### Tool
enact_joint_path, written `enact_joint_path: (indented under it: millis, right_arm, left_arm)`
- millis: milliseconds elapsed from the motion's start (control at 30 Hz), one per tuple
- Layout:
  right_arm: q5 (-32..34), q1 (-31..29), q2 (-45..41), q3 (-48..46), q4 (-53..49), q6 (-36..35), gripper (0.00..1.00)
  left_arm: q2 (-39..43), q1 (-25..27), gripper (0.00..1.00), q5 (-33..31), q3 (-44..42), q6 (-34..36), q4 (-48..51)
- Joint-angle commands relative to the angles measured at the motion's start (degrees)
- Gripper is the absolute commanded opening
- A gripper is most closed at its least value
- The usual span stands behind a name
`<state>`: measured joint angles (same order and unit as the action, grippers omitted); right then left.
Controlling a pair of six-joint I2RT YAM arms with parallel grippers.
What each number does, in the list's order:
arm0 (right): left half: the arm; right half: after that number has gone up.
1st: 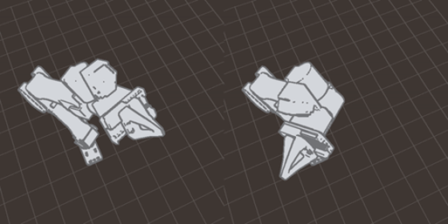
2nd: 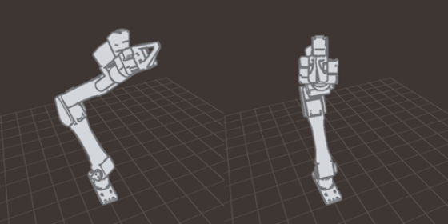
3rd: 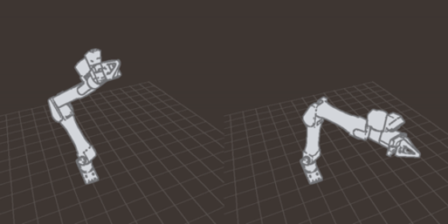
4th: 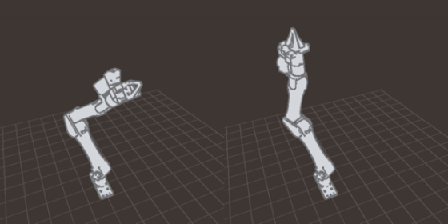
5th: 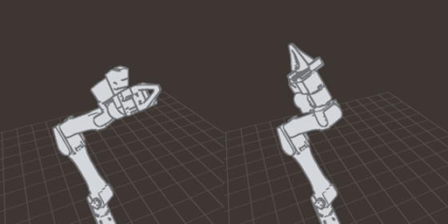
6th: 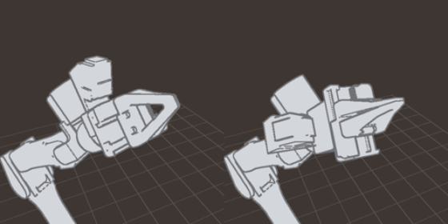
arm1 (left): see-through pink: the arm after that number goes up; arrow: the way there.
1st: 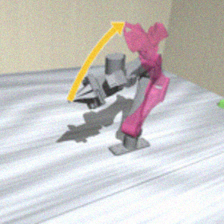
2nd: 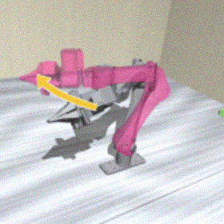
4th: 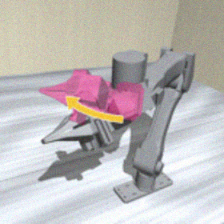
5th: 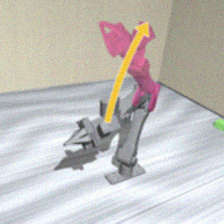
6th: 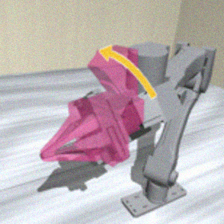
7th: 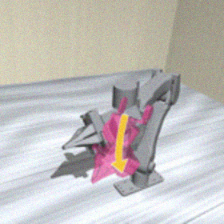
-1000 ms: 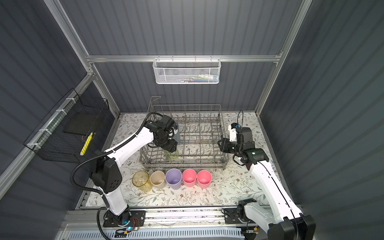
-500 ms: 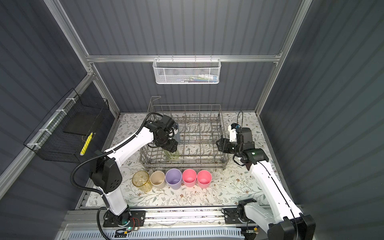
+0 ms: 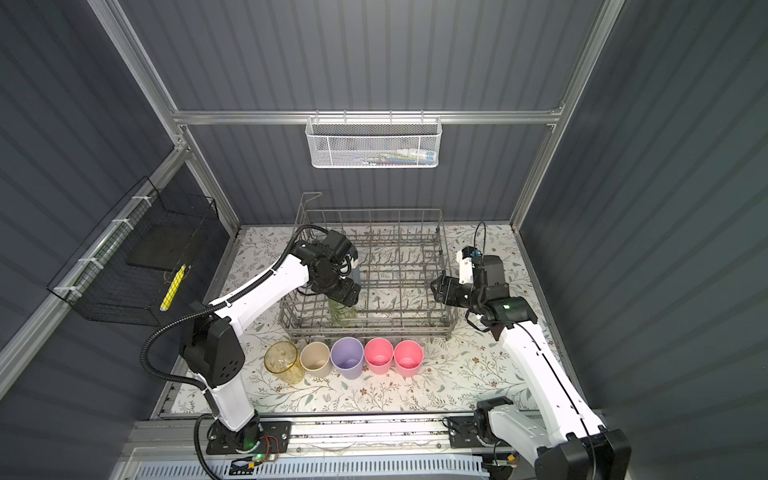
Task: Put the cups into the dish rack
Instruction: 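Open the left gripper and lift it off the green cup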
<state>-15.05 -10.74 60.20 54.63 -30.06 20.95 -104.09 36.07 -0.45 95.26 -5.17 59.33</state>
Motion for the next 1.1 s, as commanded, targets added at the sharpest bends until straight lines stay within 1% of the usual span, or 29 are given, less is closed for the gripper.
enact_joint_path:
  millis: [0,100,233,367,400,533,633,733,767,833,900,967,1067]
  right_arm:
    - [-0.1,0.2,0.4,0.3,0.1,0.0,0.78]
    - [0.2,0.1,0.5,0.3,0.1,0.1,0.83]
    - [0.8,0.2,0.7,0.7,-0.8,-0.4,0.93]
    - [0.7,0.2,-0.6,-0.1,0.4,-0.1,0.98]
    - [0.7,0.2,-1.2,-0.1,0.5,-0.1,0.98]
    - [-0.4,0.2,-3.8,-0.3,1.0,-0.6,0.98]
    - [-1.9,0.1,-6.8,-0.8,0.8,-1.1,0.94]
    - [-3.5,-0.5,-10.2,-1.4,0.0,-1.3,0.91]
    - [-3.5,-1.2,-11.2,-1.5,-0.8,-1.7,0.9]
    - [-2.2,-4.0,-13.0,-1.3,-3.1,-3.3,0.9]
    - [0.9,-8.7,-14.1,-0.1,-6.9,-5.8,0.88]
    - [4.6,-13.1,-14.5,1.1,-11.0,-7.2,0.88]
    - [9.0,-18.2,-14.5,1.1,-15.0,-6.9,0.86]
  left_arm:
    - [2.9,0.4,0.93,-1.0,2.6,-1.0,2.0]
    - [4.6,0.4,0.95,-2.3,3.4,-1.2,2.0]
    - [7.3,0.3,0.98,-5.2,4.4,-1.7,1.8]
    - [10.5,0.3,1.0,-7.1,4.9,-2.3,-0.5]
    - [11.5,0.4,1.0,-7.4,4.6,-2.4,-0.9]
    - [16.9,0.4,1.0,-6.4,1.0,-2.5,-9.3]
    - [22.4,0.4,1.0,-4.5,-4.5,-3.8,-18.1]
    - [27.9,0.3,1.0,-1.1,-10.8,-4.8,-26.9]
    - [29.3,0.3,1.0,-0.3,-12.7,-5.2,-29.3]
    - [30.4,0.3,1.0,-0.3,-13.8,-6.4,-30.8]
    - [29.4,0.2,1.0,-1.3,-13.0,-7.7,-29.2]
    - [27.5,0.3,1.0,-0.3,-11.1,-7.6,-27.2]
    - [25.1,0.3,0.97,-0.3,-9.3,-7.5,-25.8]
